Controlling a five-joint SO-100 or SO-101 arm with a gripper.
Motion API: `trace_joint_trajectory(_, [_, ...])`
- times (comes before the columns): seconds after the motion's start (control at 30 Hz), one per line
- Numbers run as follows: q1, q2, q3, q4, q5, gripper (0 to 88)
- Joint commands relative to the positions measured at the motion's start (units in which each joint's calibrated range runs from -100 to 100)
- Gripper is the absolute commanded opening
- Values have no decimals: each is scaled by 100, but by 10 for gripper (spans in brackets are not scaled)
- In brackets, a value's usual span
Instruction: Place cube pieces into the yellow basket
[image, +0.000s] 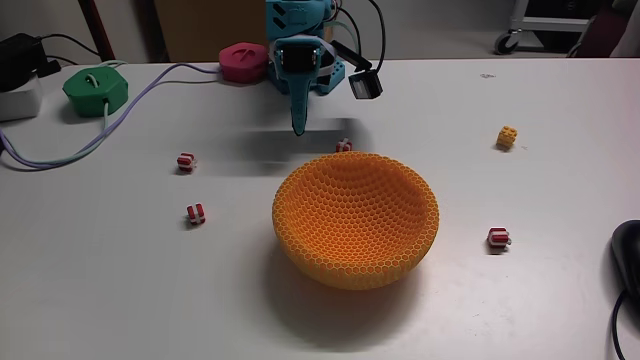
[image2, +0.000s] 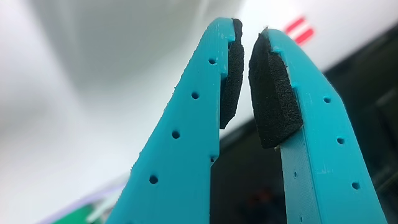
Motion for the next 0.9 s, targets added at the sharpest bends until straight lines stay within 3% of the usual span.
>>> trace_joint_trajectory(0.0, [367,-79,-60,-15,-303,0])
trace_joint_trajectory(0.2, [377,-79,-60,-15,-342,0])
trace_joint_trajectory(0.27, [386,-79,-70,19,-611,0])
trace_joint_trajectory(0.33, [97,433,-484,2,-1377,0])
trace_joint_trajectory(0.43, [-807,1872,-1331,445,-3600,0])
trace_joint_trajectory(0.47, [-1254,2289,-1591,601,-4122,12])
trace_joint_trajectory(0.63, [-2307,3823,-2544,349,-5114,224])
trace_joint_trajectory(0.73, [-2512,4325,-2525,37,-5548,239])
trace_joint_trajectory(0.87, [-2522,5101,-2275,-928,-5592,245])
